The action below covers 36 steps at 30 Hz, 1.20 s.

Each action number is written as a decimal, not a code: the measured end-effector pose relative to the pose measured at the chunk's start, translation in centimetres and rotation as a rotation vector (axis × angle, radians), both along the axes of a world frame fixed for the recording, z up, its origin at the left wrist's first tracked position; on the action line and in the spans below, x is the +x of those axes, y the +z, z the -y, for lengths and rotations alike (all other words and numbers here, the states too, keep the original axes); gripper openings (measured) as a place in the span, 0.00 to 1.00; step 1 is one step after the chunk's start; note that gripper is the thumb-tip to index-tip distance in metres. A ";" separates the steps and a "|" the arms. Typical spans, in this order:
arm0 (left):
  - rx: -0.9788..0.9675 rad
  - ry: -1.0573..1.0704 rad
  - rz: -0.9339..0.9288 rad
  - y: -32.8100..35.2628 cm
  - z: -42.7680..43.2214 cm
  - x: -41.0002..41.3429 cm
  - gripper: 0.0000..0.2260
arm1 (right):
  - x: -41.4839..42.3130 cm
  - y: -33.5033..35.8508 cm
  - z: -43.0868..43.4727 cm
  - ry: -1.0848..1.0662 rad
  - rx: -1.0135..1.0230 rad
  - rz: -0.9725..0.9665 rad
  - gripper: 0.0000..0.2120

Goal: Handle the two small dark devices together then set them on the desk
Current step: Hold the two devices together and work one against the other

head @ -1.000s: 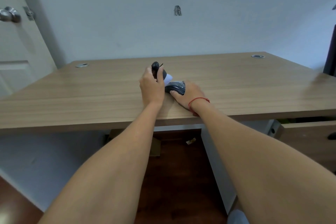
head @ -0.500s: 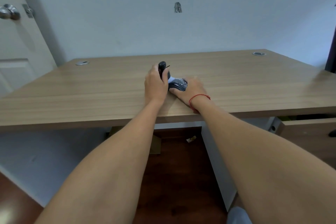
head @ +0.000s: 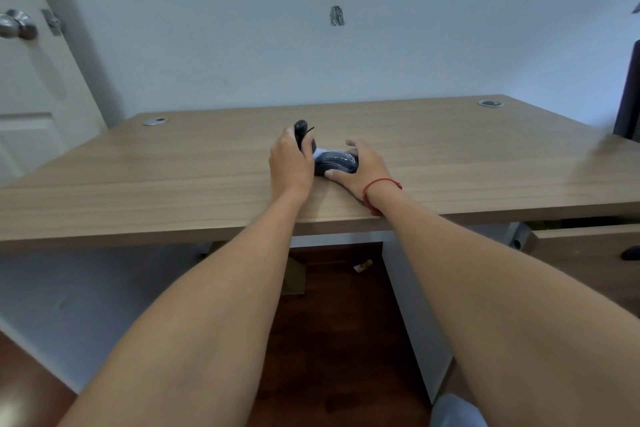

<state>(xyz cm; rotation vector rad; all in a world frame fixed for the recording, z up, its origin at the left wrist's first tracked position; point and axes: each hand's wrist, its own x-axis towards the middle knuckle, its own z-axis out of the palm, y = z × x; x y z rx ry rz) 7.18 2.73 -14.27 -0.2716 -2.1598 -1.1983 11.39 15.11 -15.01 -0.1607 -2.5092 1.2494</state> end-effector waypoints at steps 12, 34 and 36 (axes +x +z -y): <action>0.023 0.026 0.047 0.1 0.2 -0.4 0.10 | 0.0 0.0 -0.5 0.111 -0.003 0.004 0.35; 0.023 -0.009 0.092 -0.1 0.2 -1.1 0.09 | -1.4 0.2 -0.4 -0.155 -0.115 0.071 0.32; 0.015 -0.023 0.085 -0.2 0.2 -1.0 0.08 | -1.6 0.2 -0.5 -0.264 -0.054 0.080 0.27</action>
